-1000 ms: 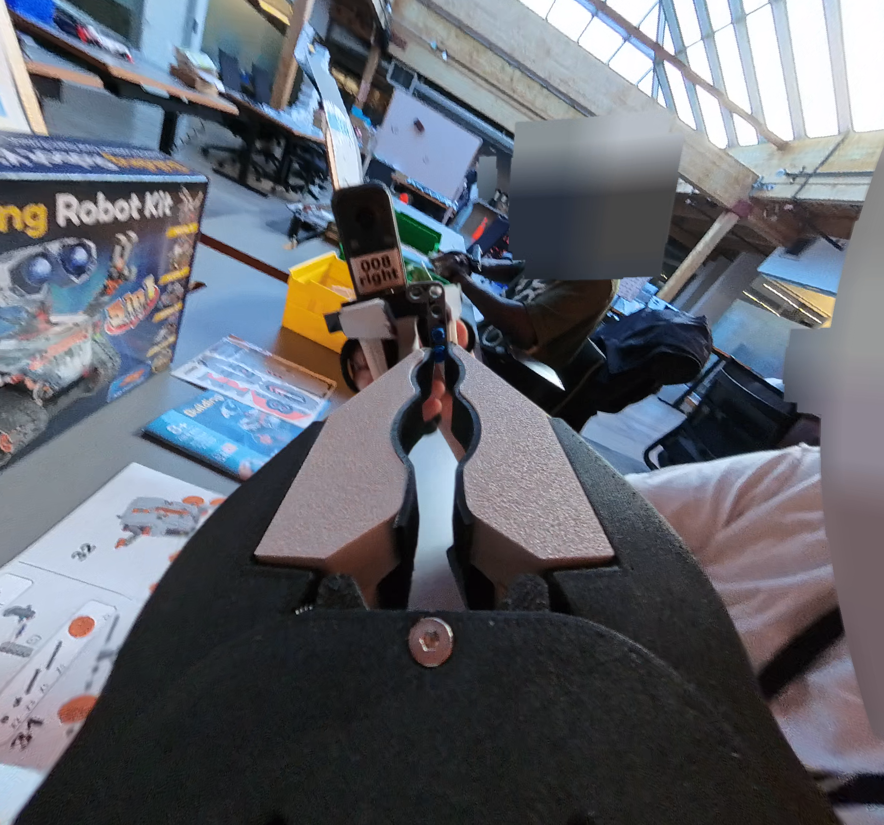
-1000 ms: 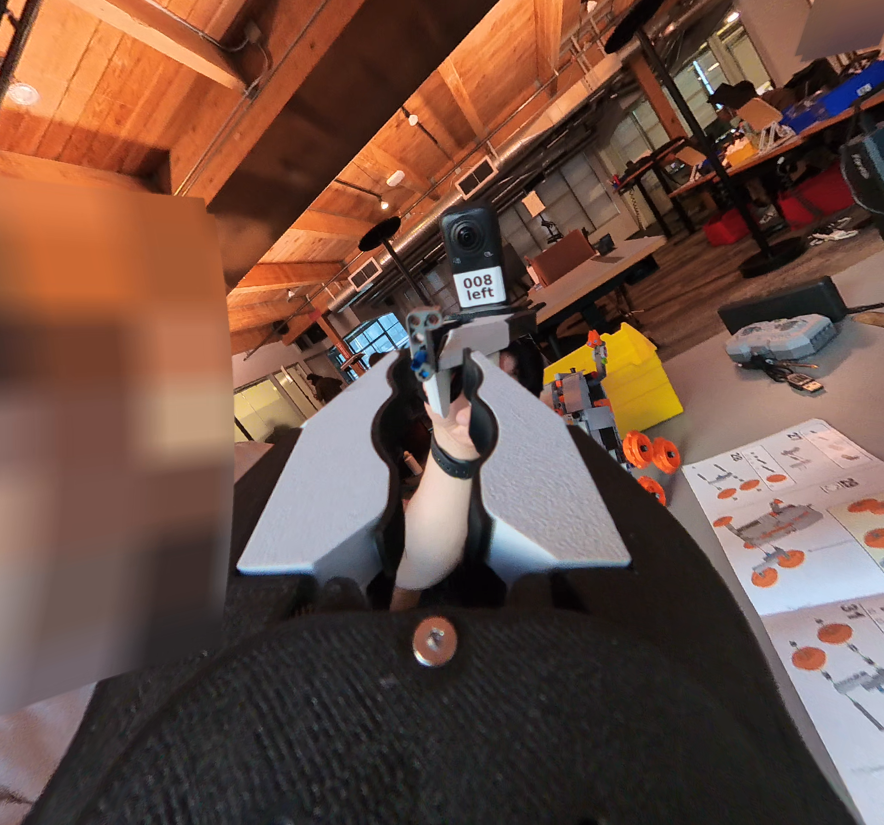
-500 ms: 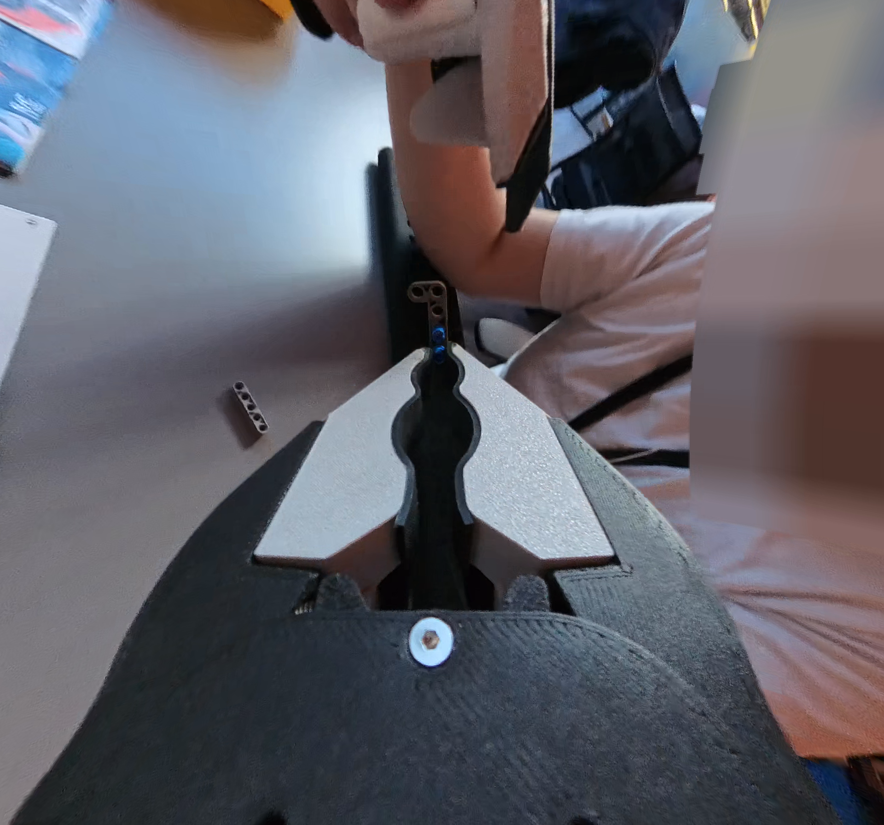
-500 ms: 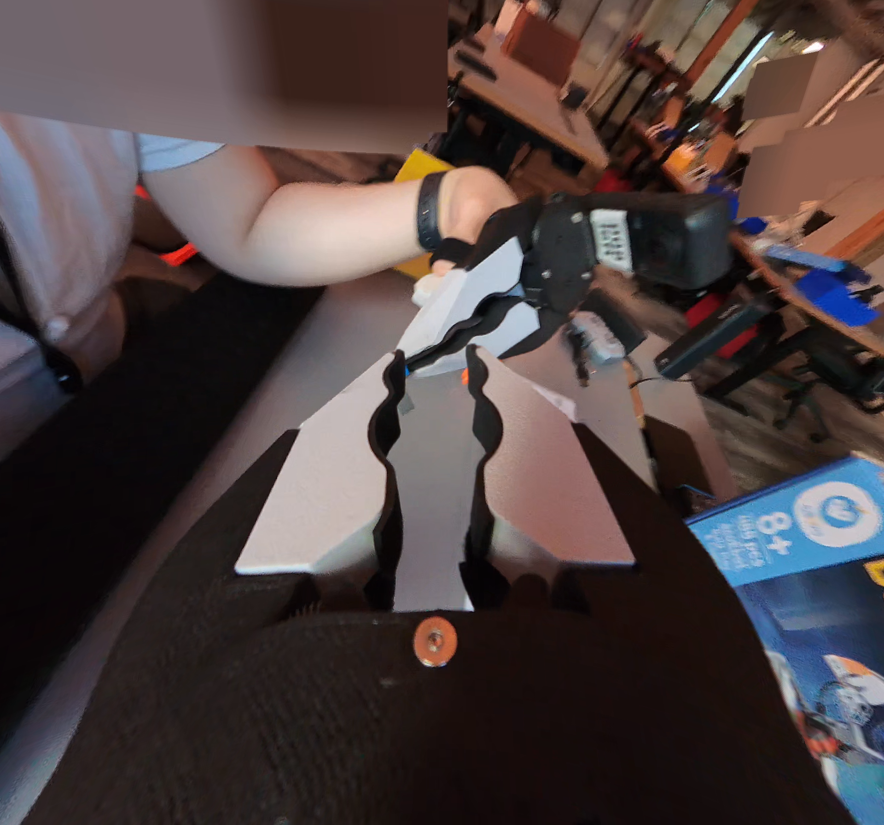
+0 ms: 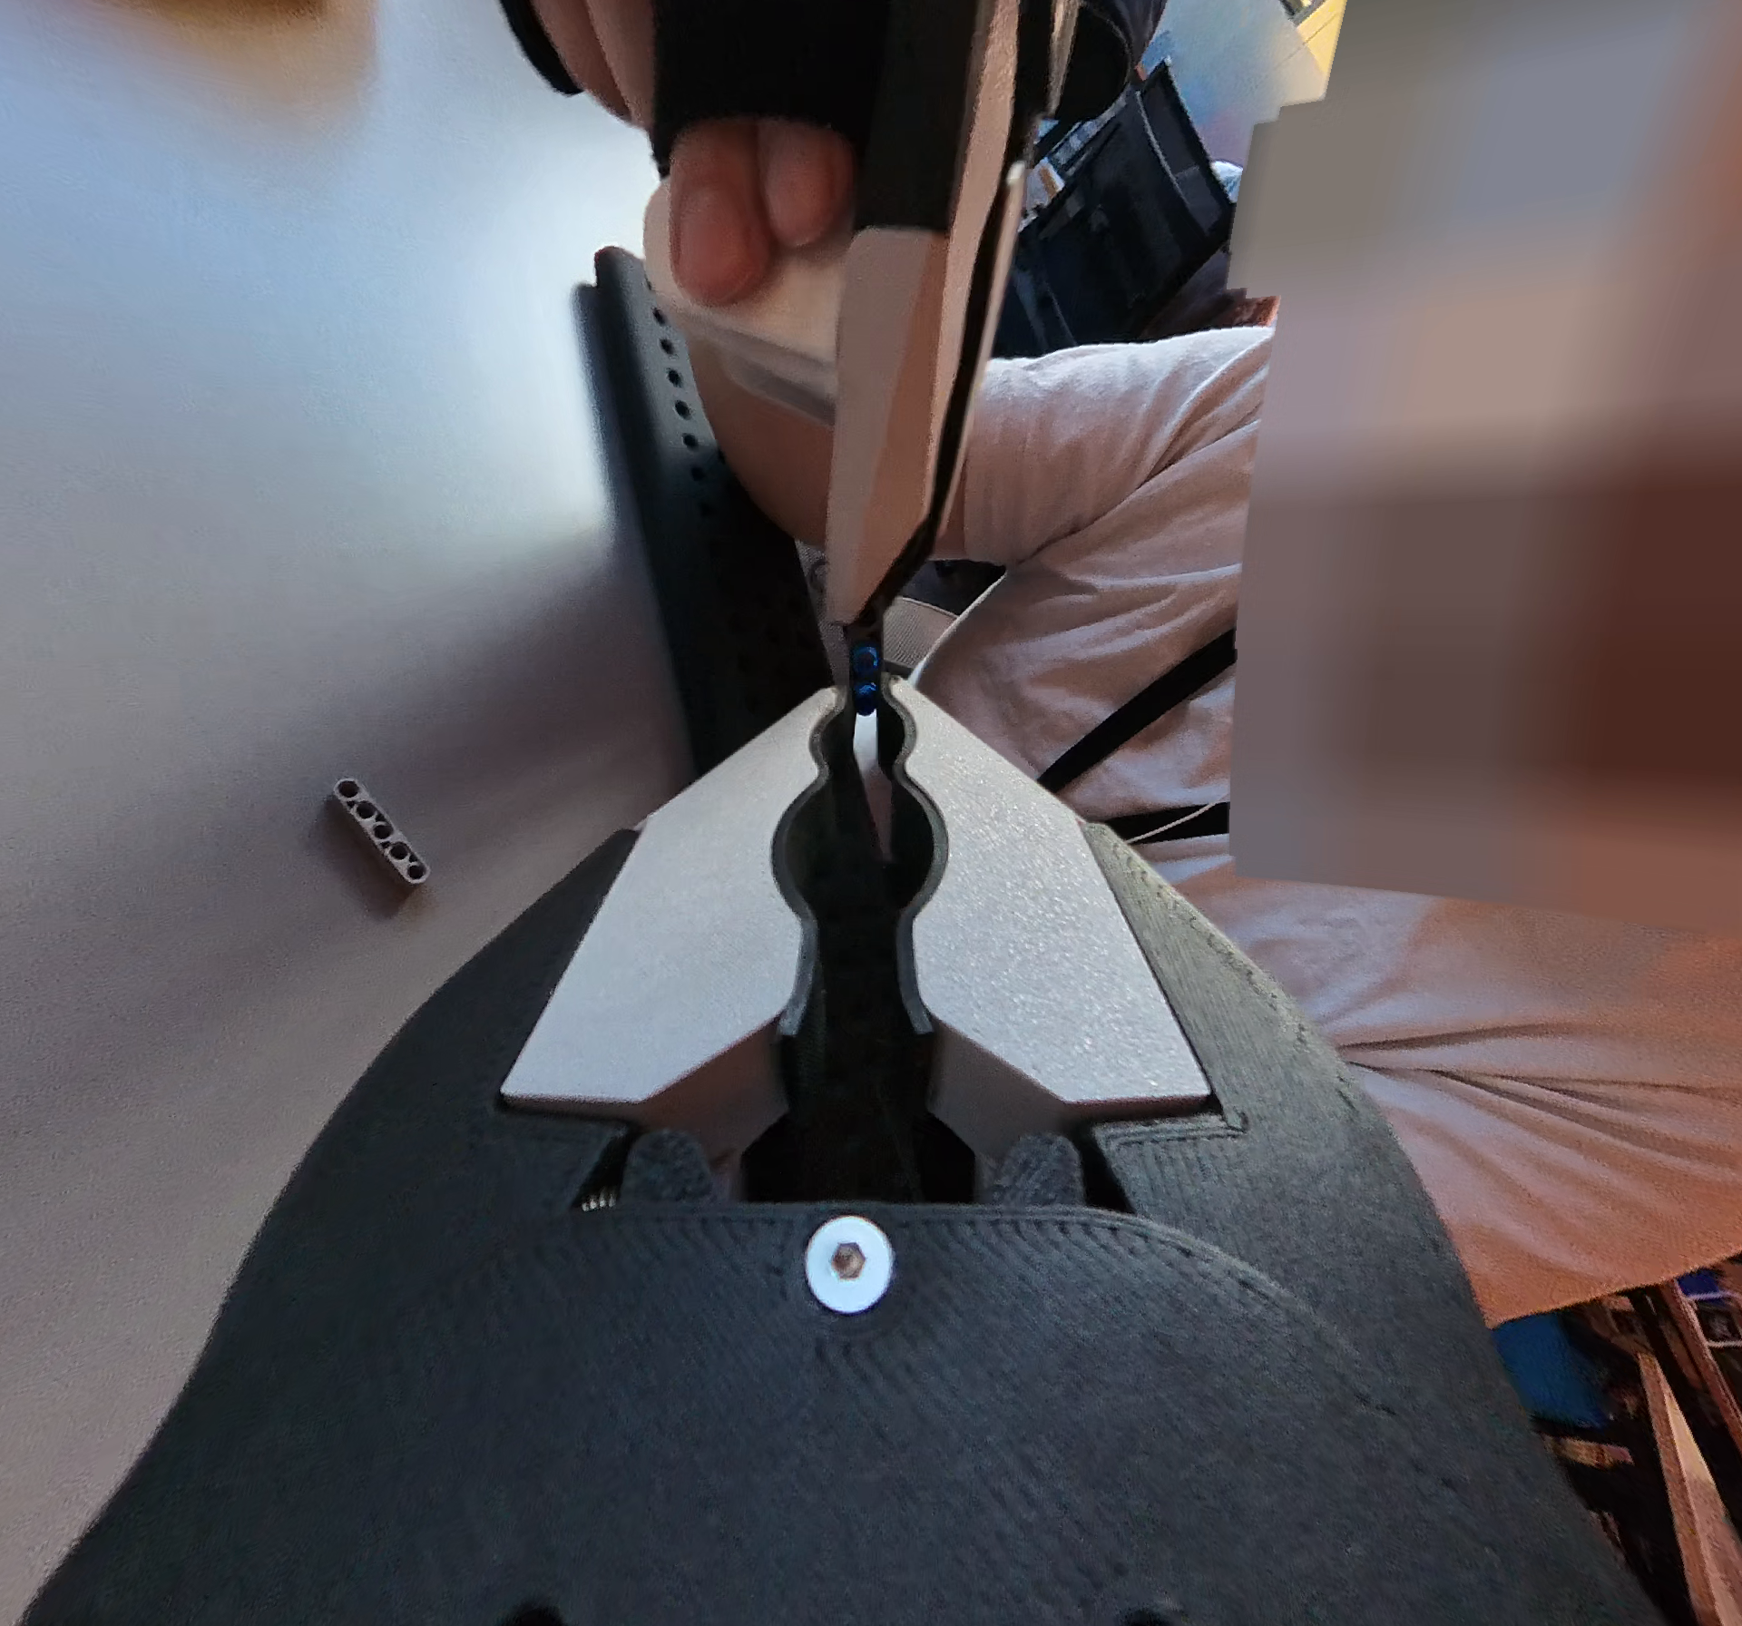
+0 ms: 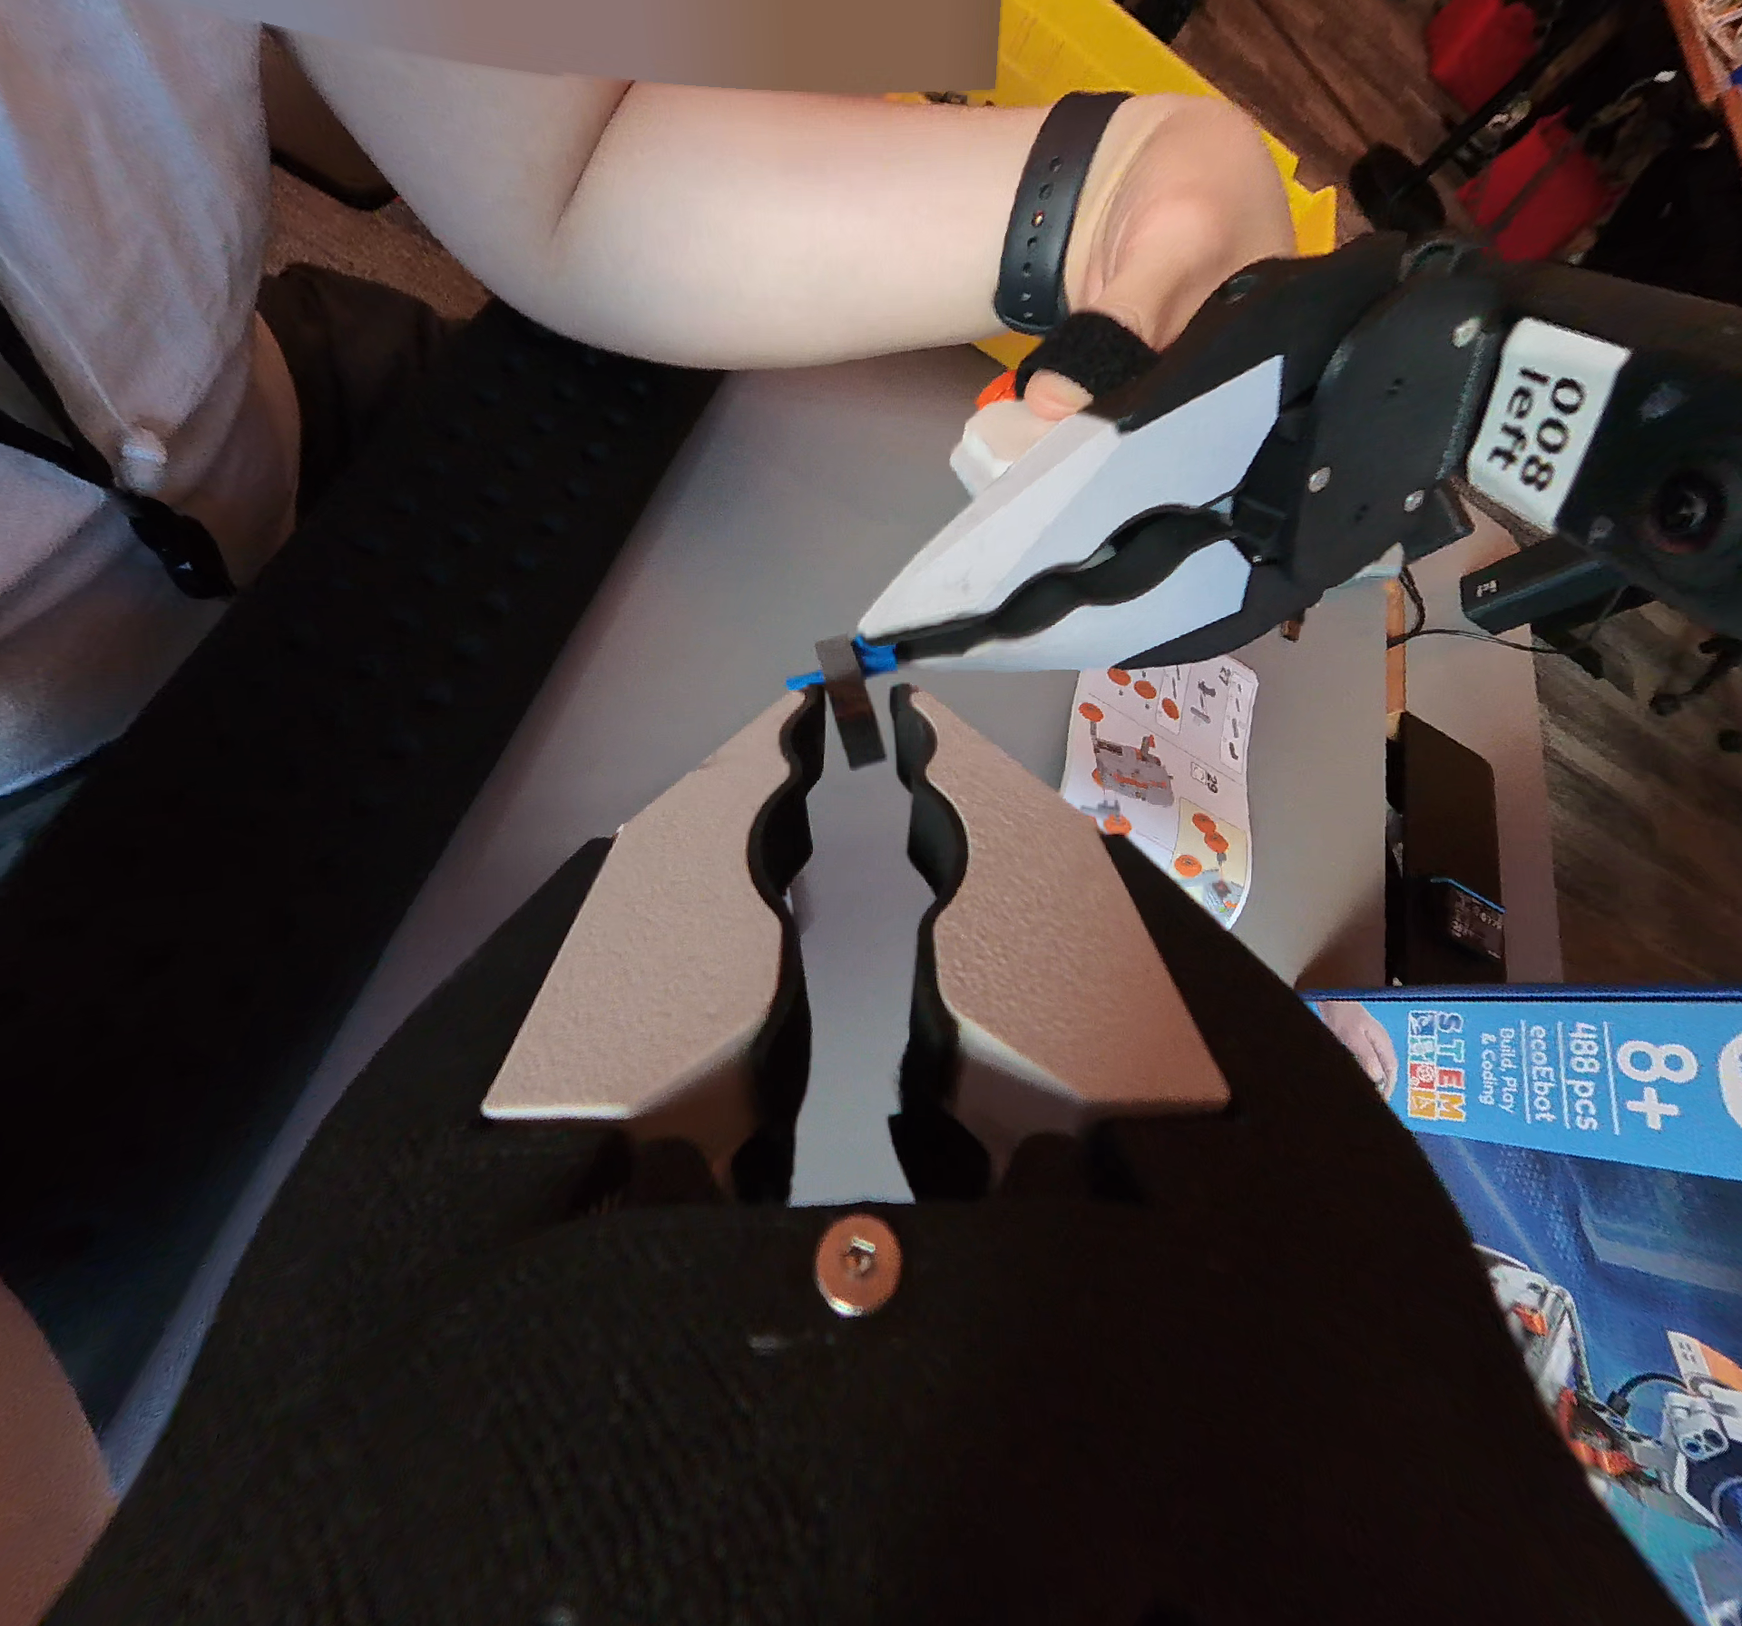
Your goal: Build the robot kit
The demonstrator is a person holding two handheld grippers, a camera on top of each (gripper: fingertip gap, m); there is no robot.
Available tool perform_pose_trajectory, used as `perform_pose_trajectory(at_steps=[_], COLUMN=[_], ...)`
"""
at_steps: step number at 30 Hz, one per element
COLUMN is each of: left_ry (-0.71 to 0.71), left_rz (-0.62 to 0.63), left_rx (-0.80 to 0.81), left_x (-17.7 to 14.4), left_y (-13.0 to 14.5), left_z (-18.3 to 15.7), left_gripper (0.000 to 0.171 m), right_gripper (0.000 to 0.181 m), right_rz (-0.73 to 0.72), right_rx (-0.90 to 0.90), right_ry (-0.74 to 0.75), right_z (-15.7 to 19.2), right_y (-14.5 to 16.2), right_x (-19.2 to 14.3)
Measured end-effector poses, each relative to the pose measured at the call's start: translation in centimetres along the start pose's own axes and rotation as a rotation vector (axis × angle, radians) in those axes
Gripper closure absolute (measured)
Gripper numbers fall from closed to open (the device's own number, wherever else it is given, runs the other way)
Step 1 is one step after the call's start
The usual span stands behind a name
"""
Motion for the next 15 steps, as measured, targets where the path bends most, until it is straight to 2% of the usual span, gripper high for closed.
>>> perform_pose_trajectory(at_steps=[4, 6, 8, 9, 10, 12, 15], left_ry=[0.0, -0.085, -0.219, -0.299, -0.37, -0.492, -0.652], left_rz=[-0.041, -0.112, -0.218, -0.245, -0.247, -0.216, -0.181], left_rx=[0.013, 0.096, 0.246, 0.341, 0.451, 0.676, 0.881], left_x=[-0.4, -1.2, -2.3, -2.7, -2.8, -2.0, -0.1], left_y=[-0.3, -1.0, -2.1, -2.3, -2.5, -2.5, -3.1], left_z=[-0.1, -0.5, -1.4, -2.1, -2.9, -4.6, -6.7], left_gripper=[0.169, 0.163, 0.133, 0.129, 0.128, 0.142, 0.142], right_gripper=[0.174, 0.174, 0.174, 0.174, 0.174, 0.174, 0.174], right_rz=[-0.026, -0.036, -0.074, -0.097, -0.128, -0.215, -0.277], right_rx=[-0.012, -0.007, 0.013, 0.023, 0.032, 0.048, 0.08], right_ry=[0.0, 0.056, 0.129, 0.173, 0.232, 0.3, 0.322], right_z=[-0.1, -0.7, -1.4, -1.8, -2.3, -2.8, -2.9], right_y=[0.0, 0.3, 0.5, 0.5, 0.5, 0.3, 0.3], right_x=[-0.4, -0.9, -1.9, -2.5, -3.1, -4.5, -5.8])
Point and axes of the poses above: each gripper's, where its closed fingertips meet, x out along the fingers, y out of its underside, z = x × y across the jaws, the point moved 10 cm from there along -x, back along the fingers, and after that the axes turned 11 degrees about y, right-handed, at the moved point
